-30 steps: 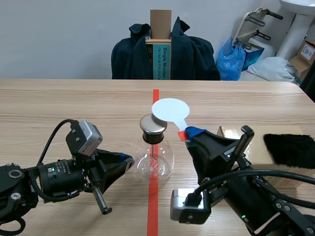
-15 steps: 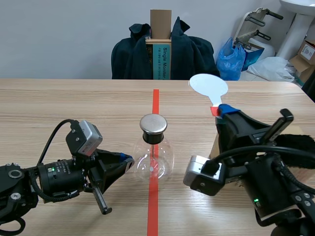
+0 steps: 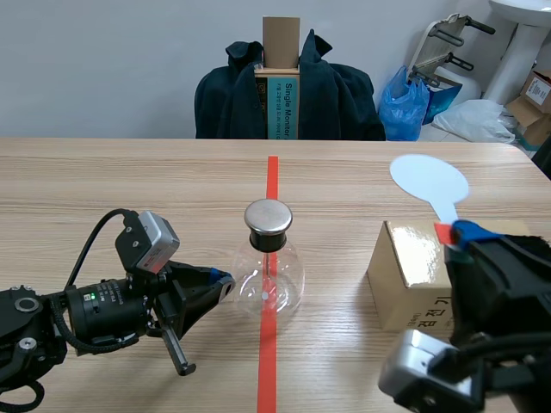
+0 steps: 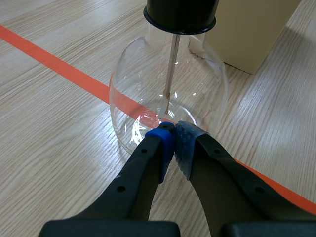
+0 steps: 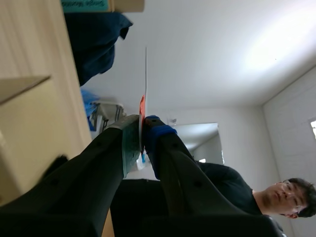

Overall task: Do the electroscope experiment.
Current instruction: 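Put the plate down on the right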

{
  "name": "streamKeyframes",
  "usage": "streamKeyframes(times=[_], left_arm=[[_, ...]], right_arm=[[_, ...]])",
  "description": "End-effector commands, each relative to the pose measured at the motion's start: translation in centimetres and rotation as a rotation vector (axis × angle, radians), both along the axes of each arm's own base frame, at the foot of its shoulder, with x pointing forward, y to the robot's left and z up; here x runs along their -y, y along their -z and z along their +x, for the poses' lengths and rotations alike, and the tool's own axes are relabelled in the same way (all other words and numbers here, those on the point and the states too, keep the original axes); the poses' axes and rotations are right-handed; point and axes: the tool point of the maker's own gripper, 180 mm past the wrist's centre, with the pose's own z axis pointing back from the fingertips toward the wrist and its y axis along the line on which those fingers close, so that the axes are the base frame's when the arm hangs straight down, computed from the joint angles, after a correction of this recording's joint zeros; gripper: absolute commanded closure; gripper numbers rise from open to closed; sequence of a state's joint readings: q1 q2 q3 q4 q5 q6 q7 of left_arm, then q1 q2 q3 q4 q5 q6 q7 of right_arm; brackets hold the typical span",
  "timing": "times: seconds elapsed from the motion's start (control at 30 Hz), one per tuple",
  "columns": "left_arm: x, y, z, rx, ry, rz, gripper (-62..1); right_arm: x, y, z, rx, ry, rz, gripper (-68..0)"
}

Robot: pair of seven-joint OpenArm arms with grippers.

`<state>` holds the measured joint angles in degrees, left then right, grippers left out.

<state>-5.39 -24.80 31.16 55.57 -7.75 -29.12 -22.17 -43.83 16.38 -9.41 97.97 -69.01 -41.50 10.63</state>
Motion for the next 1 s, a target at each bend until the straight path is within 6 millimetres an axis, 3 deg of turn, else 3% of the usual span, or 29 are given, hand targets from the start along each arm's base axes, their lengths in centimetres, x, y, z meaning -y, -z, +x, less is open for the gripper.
streamKeyframes(times=[0.0,0.5,0.73,0.9,0.97], left_arm=[[0.3,-0.8,0.3,0.017,-0.003,-0.026,-1.9],[0.3,-0.8,0.3,0.017,-0.003,-0.026,-1.9],[0.3,-0.8,0.3,0.017,-0.003,-0.026,-1.9],[0.3,-0.8,0.3,0.017,-0.003,-0.026,-1.9],[0.3,-0.8,0.3,0.017,-0.003,-0.026,-1.9]], right_arm=[[1.0,-0.8,-0.1,0.052,0.019,-0.008,-0.8],[3.7,5.4,0.4,-0.072,0.078,-0.075,-0.9],[3.2,7.3,0.1,-0.117,0.055,-0.073,-0.9],[2.7,7.5,-0.1,-0.122,0.053,-0.058,-0.9],[2.3,7.5,-0.1,-0.122,0.041,-0.053,-4.6]])
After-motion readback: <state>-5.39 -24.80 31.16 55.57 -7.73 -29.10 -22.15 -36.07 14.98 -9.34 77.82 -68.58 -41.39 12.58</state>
